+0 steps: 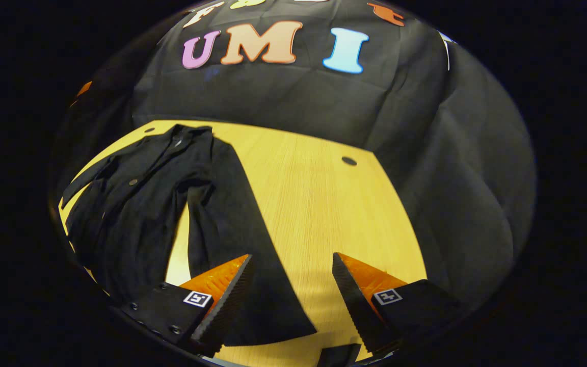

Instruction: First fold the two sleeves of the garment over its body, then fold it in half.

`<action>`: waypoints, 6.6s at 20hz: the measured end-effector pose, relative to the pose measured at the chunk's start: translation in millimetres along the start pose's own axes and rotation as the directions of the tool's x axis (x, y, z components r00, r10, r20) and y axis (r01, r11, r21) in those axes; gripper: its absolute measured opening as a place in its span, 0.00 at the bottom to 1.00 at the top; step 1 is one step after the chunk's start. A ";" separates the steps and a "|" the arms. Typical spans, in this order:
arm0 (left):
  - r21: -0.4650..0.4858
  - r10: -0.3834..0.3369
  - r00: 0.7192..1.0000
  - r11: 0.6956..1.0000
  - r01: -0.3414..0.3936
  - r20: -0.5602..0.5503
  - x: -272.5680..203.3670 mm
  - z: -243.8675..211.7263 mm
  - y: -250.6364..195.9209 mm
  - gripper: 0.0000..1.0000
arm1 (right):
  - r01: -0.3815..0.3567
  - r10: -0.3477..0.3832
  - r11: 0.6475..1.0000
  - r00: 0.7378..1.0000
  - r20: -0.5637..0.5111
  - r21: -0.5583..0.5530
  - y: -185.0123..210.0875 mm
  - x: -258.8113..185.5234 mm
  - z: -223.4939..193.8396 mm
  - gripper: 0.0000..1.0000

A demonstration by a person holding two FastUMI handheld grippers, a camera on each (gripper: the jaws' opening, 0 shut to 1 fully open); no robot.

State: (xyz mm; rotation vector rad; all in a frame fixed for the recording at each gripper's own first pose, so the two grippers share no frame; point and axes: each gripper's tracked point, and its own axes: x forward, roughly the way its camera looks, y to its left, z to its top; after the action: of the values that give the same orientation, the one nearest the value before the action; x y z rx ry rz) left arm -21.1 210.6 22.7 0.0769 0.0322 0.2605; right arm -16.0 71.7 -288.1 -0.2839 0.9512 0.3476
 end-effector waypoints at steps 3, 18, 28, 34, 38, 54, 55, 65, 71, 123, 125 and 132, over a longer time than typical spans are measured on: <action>0.001 0.005 1.000 1.000 -0.005 -0.009 -1.8 -3.2 -9.4 0.93 | -0.033 0.032 0.999 0.994 -0.104 -0.006 -0.3 8.6 -33.0 0.99; -0.024 -0.084 0.996 0.996 0.084 -0.022 9.3 -10.9 -92.0 0.92 | -0.192 0.206 0.978 0.958 -0.199 0.087 31.2 14.0 -82.4 0.46; 0.031 -0.246 0.969 0.969 0.246 0.005 33.4 1.5 -106.2 0.94 | -0.054 0.096 0.961 0.985 -0.141 0.272 44.9 -0.4 -70.7 0.03; 0.011 -0.230 0.973 0.973 0.230 -0.005 29.8 -4.3 -70.3 0.90 | -0.047 0.049 0.939 0.999 0.004 0.341 35.9 -32.7 -7.3 0.03; -0.001 -0.172 0.985 0.985 0.172 -0.016 24.8 -10.4 -32.8 0.94 | -0.074 0.033 0.932 0.992 0.119 0.355 38.5 -54.2 41.4 0.02; -0.010 0.124 0.990 0.992 -0.125 -0.062 -23.1 -34.1 132.1 0.94 | -0.286 0.227 0.947 0.918 0.326 0.147 193.4 -59.6 215.1 0.02; -0.006 0.139 0.988 0.990 -0.140 -0.062 -26.9 -34.5 141.0 0.94 | -0.296 0.239 0.946 0.914 0.329 0.133 204.1 -59.3 219.8 0.02; 0.008 0.270 0.960 0.963 -0.270 -0.079 -66.2 -51.5 221.7 0.94 | -0.391 0.379 0.920 0.878 0.292 -0.019 329.2 -47.3 247.0 0.02; 0.018 0.304 0.948 0.953 -0.304 -0.096 -76.8 -64.5 258.0 0.94 | -0.405 0.409 0.912 0.885 0.223 -0.066 385.0 -26.0 244.8 0.02; -0.111 0.013 0.697 0.985 -0.133 -0.717 -84.0 -352.7 221.5 0.25 | -0.266 0.252 0.963 0.950 0.184 0.051 347.1 -31.9 202.8 0.94; -0.113 0.027 0.702 0.982 -0.153 -0.712 -82.2 -355.3 221.7 0.04 | -0.270 0.257 0.962 0.949 0.183 0.050 342.0 -33.3 198.4 0.94; -0.135 0.078 0.680 0.958 -0.255 -0.729 -77.4 -342.5 225.4 0.00 | -0.296 0.270 0.952 0.931 0.246 0.079 316.5 -47.0 197.8 0.98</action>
State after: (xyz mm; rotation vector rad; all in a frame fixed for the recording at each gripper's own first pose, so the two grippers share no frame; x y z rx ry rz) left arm -167.8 432.3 -298.9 -0.2632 0.7950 0.4687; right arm -24.4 427.6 -166.6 0.0032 0.7768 0.5769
